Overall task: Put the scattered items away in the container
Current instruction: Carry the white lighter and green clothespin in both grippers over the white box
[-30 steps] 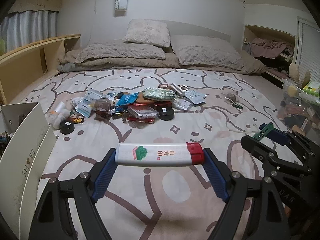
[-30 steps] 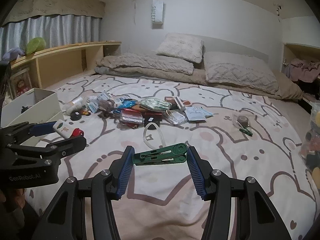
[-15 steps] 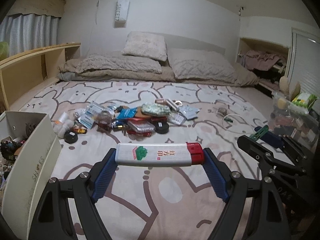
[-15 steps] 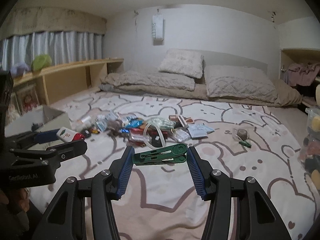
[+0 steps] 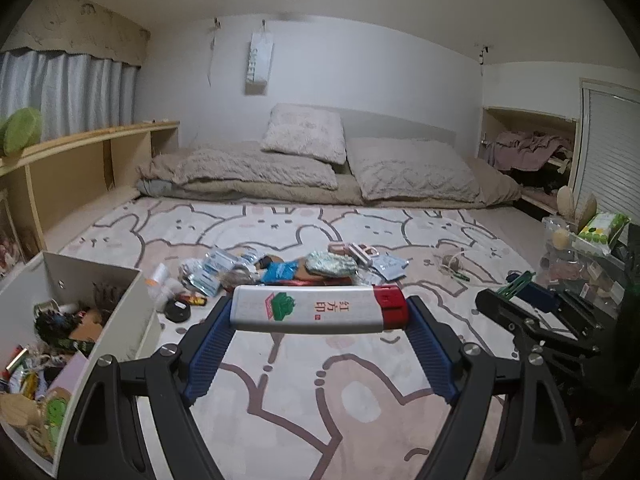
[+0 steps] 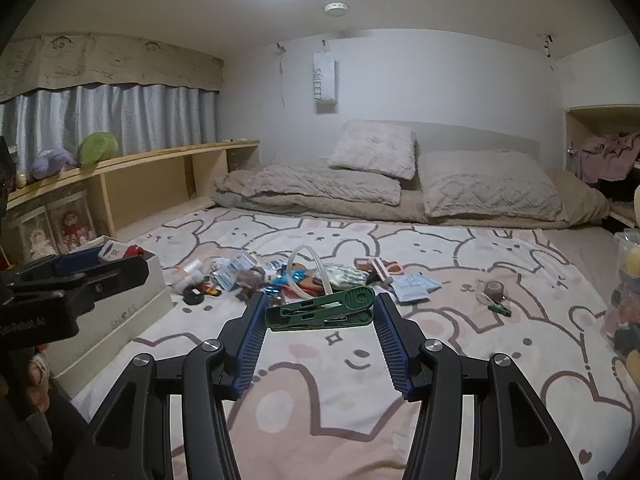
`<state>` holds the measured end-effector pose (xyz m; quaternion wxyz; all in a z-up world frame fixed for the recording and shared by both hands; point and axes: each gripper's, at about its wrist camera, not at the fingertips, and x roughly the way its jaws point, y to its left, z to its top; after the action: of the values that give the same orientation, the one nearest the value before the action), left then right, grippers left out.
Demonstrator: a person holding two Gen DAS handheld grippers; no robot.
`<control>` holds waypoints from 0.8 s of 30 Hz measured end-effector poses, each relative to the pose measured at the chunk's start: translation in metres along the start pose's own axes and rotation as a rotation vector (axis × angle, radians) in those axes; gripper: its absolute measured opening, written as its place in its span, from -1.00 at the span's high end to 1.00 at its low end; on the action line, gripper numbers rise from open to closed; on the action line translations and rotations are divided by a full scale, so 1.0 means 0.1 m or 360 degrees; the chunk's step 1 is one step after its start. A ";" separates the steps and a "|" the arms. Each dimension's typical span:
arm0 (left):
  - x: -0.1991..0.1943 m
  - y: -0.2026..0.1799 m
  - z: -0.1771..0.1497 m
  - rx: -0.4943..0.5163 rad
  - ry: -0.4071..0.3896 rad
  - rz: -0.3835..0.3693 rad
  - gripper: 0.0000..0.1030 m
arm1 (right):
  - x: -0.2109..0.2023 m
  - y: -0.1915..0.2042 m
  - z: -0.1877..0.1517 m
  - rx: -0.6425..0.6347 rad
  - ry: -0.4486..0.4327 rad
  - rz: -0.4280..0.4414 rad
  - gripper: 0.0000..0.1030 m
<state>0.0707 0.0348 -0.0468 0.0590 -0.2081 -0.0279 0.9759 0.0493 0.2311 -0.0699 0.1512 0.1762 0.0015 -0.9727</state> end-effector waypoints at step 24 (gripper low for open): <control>-0.95 0.93 0.51 -0.0082 -0.0366 0.0308 -0.63 | -0.02 0.85 0.73 -0.0038 -0.0283 0.0353 -0.05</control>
<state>0.1264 -0.0708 0.0307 -0.0443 -0.0982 -0.0394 0.9934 0.0515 0.1463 0.0032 0.2593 0.0867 -0.0200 -0.9617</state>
